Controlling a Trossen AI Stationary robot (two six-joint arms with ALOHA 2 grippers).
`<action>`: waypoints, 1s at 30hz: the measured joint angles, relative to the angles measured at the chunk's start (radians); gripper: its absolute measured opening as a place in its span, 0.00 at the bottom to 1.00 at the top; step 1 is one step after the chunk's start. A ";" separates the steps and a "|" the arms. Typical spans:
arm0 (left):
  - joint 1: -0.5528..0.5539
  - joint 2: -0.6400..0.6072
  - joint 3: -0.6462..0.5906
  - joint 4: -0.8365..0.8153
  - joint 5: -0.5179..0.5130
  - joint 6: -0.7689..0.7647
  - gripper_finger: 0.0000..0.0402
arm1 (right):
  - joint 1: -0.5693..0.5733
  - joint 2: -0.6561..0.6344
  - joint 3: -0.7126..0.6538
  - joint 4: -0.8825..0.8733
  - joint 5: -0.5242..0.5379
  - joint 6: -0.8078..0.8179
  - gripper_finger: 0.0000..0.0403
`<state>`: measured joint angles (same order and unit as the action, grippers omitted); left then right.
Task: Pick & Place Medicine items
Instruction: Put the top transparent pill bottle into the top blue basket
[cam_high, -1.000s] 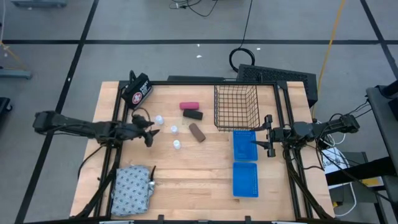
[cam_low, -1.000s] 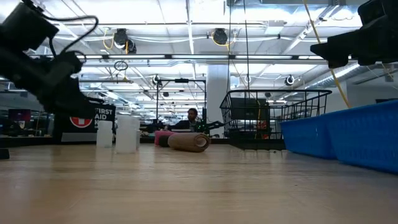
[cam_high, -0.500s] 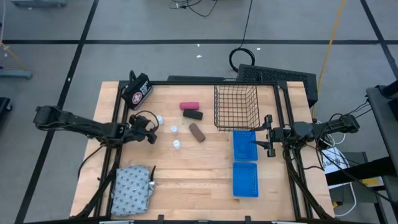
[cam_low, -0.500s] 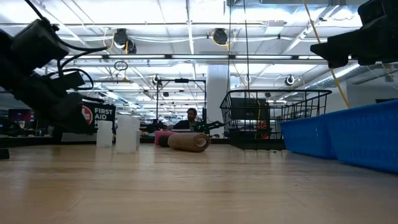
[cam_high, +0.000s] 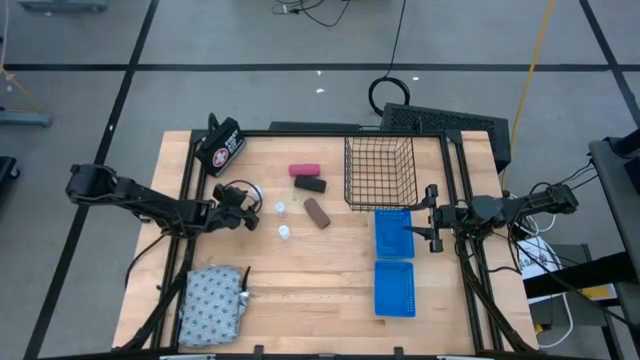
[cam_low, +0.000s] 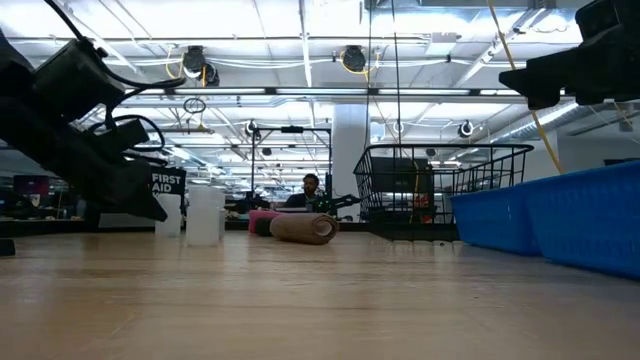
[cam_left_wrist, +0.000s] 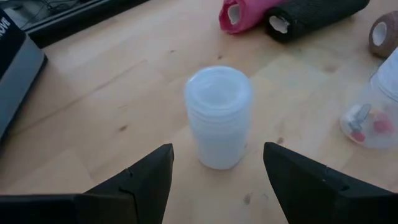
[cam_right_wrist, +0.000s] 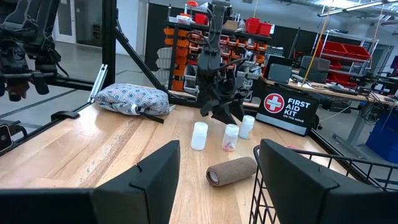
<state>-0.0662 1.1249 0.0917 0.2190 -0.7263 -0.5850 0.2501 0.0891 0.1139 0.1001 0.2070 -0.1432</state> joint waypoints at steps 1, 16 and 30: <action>0.000 0.014 0.000 0.017 -0.001 0.000 0.63 | 0.000 0.000 0.000 0.000 0.000 0.000 0.52; 0.055 0.194 0.000 0.205 0.000 -0.012 0.63 | 0.000 0.000 0.000 0.000 0.000 0.000 0.52; 0.132 0.220 0.000 0.260 0.074 0.100 0.63 | 0.000 0.000 0.000 0.000 0.000 0.000 0.52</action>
<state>0.0662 1.3445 0.0914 0.4793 -0.6518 -0.4853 0.2501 0.0891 0.1139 0.1001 0.2070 -0.1432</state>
